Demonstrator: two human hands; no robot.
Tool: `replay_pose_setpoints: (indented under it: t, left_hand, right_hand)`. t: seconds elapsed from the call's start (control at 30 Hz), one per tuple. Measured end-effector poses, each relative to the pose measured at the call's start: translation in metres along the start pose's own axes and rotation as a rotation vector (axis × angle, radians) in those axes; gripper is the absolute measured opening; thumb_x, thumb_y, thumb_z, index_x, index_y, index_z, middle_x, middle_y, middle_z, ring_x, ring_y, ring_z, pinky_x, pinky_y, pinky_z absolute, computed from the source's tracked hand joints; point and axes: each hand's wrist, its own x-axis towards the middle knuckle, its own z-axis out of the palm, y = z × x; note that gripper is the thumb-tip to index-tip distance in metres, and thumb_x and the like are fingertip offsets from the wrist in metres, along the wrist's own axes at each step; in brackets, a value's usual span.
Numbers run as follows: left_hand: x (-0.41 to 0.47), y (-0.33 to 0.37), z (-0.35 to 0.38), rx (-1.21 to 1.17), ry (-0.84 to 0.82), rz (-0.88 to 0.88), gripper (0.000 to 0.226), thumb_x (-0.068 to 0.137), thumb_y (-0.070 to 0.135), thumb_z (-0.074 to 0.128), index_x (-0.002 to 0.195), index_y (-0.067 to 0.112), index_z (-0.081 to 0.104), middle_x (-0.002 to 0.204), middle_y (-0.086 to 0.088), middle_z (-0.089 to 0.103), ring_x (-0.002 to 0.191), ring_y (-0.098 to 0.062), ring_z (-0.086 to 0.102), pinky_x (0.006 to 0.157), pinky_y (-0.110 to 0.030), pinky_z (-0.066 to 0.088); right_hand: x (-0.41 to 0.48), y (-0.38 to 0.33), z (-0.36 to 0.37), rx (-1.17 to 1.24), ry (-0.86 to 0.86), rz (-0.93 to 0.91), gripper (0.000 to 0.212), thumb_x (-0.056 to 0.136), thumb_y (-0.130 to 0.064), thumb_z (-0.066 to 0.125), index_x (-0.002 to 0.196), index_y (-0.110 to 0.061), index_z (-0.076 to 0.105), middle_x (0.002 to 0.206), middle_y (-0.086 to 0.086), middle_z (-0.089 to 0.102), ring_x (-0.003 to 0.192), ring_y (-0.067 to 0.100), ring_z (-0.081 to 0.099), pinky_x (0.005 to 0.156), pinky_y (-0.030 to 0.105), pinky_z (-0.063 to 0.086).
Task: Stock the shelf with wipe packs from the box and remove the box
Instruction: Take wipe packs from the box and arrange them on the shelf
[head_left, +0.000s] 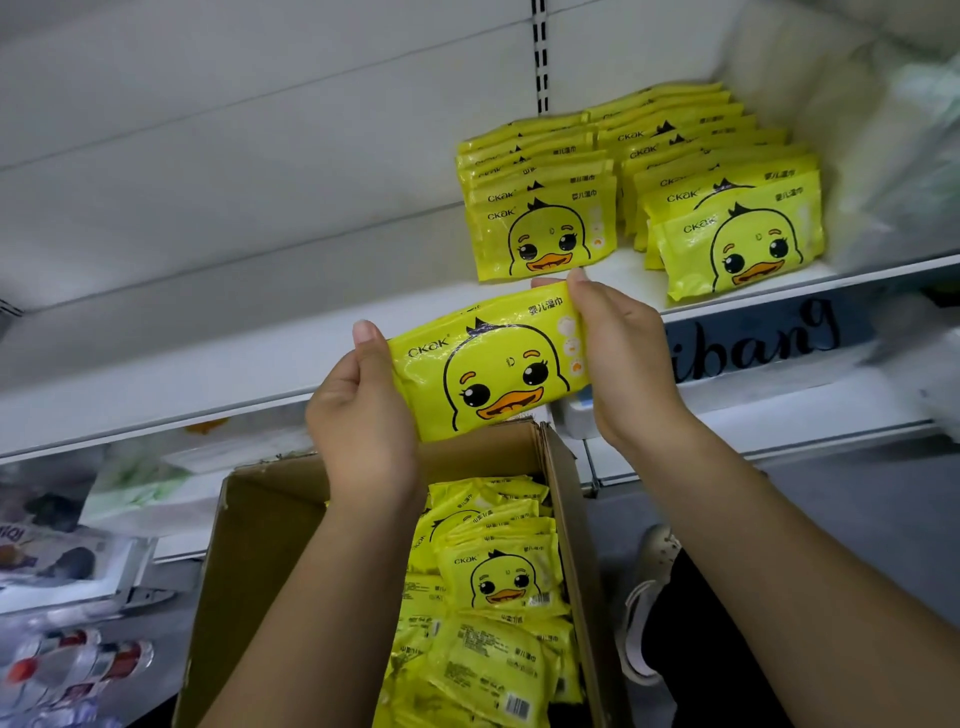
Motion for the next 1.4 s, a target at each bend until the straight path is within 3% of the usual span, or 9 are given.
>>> replay_pose_setpoints:
  t: [0.07, 0.17, 0.27, 0.4, 0.6, 0.9, 1.13, 1.3, 1.4]
  left_hand:
    - [0.005, -0.003, -0.002, 0.003, -0.037, -0.025, 0.052, 0.104, 0.046, 0.051, 0.064, 0.016, 0.039, 0.057, 0.004, 0.024, 0.053, -0.014, 0.023, 0.051, -0.025, 0.022]
    - [0.009, -0.007, -0.006, -0.067, -0.27, -0.198, 0.039, 0.106, 0.044, 0.047, 0.103, 0.015, 0.073, 0.09, -0.004, 0.078, 0.081, -0.021, 0.074, 0.076, -0.037, 0.059]
    - [0.009, -0.019, -0.014, 0.007, -0.396, -0.327, 0.028, 0.103, 0.033, 0.055, 0.11, 0.008, 0.067, 0.11, -0.012, 0.076, 0.097, -0.023, 0.076, 0.081, -0.036, 0.063]
    - [0.006, -0.027, -0.017, -0.091, -0.28, -0.297, 0.012, 0.101, 0.015, 0.059, 0.096, 0.005, 0.064, 0.086, -0.007, 0.069, 0.079, -0.019, 0.077, 0.068, -0.023, 0.062]
    - [0.006, -0.022, -0.014, -0.287, -0.213, -0.306, 0.012, 0.1, 0.016, 0.06, 0.096, 0.007, 0.067, 0.093, -0.014, 0.071, 0.082, -0.02, 0.075, 0.075, -0.025, 0.062]
    - [0.0, -0.019, 0.006, -0.104, -0.304, -0.217, 0.021, 0.102, 0.024, 0.058, 0.096, 0.007, 0.067, 0.096, -0.013, 0.076, 0.092, -0.019, 0.074, 0.087, -0.03, 0.061]
    - [0.022, -0.008, 0.029, 0.077, -0.427, -0.173, 0.01, 0.099, 0.02, 0.065, 0.09, 0.014, 0.067, 0.092, 0.0, 0.077, 0.1, -0.03, 0.073, 0.103, -0.047, 0.054]
    - [0.049, 0.002, 0.056, 0.136, -0.68, -0.224, 0.058, 0.075, 0.032, 0.083, 0.125, 0.014, 0.062, 0.109, -0.004, 0.078, 0.098, -0.021, 0.076, 0.072, -0.027, 0.059]
    - [0.055, -0.009, 0.078, 0.12, -0.727, -0.215, 0.057, 0.073, 0.026, 0.084, 0.126, 0.013, 0.067, 0.112, -0.007, 0.077, 0.101, -0.024, 0.075, 0.076, -0.034, 0.062]
  right_hand:
    - [0.002, 0.003, -0.001, 0.004, 0.002, 0.002, 0.048, 0.088, -0.056, 0.059, 0.096, -0.011, 0.073, 0.091, 0.019, 0.068, 0.083, 0.025, 0.059, 0.076, 0.04, 0.047]
    - [0.009, 0.002, -0.008, 0.018, 0.05, 0.007, 0.032, 0.094, -0.052, 0.06, 0.091, -0.023, 0.075, 0.089, 0.005, 0.069, 0.082, 0.02, 0.058, 0.08, 0.038, 0.049]
    - [0.02, 0.003, -0.017, -0.005, 0.047, 0.039, 0.04, 0.093, -0.057, 0.06, 0.111, -0.024, 0.074, 0.104, 0.001, 0.075, 0.098, 0.024, 0.068, 0.097, 0.047, 0.054]
    - [0.019, 0.003, -0.021, 0.109, -0.079, 0.127, 0.046, 0.097, -0.048, 0.059, 0.127, -0.015, 0.067, 0.121, 0.003, 0.073, 0.118, 0.021, 0.066, 0.109, 0.05, 0.046]
    - [0.014, 0.004, -0.026, 0.186, -0.199, 0.01, 0.022, 0.1, -0.002, 0.053, 0.114, -0.012, 0.066, 0.1, -0.002, 0.078, 0.095, 0.01, 0.071, 0.086, 0.027, 0.057]
    - [0.027, -0.003, -0.048, 0.051, 0.005, -0.101, 0.029, 0.101, -0.005, 0.056, 0.129, -0.004, 0.062, 0.111, 0.008, 0.075, 0.09, 0.014, 0.072, 0.07, 0.025, 0.057]
    - [0.033, -0.008, -0.067, 0.093, 0.042, -0.117, 0.021, 0.101, -0.003, 0.054, 0.105, -0.02, 0.065, 0.092, -0.007, 0.078, 0.085, 0.008, 0.073, 0.068, 0.021, 0.056]
    - [0.037, -0.011, -0.075, 0.075, 0.03, -0.138, 0.02, 0.102, -0.004, 0.053, 0.107, -0.02, 0.064, 0.089, -0.009, 0.078, 0.084, 0.006, 0.073, 0.067, 0.02, 0.056]
    - [0.04, -0.012, -0.077, -0.022, 0.008, -0.195, 0.023, 0.101, -0.005, 0.055, 0.104, -0.026, 0.065, 0.086, -0.015, 0.077, 0.082, 0.0, 0.071, 0.067, 0.017, 0.054]
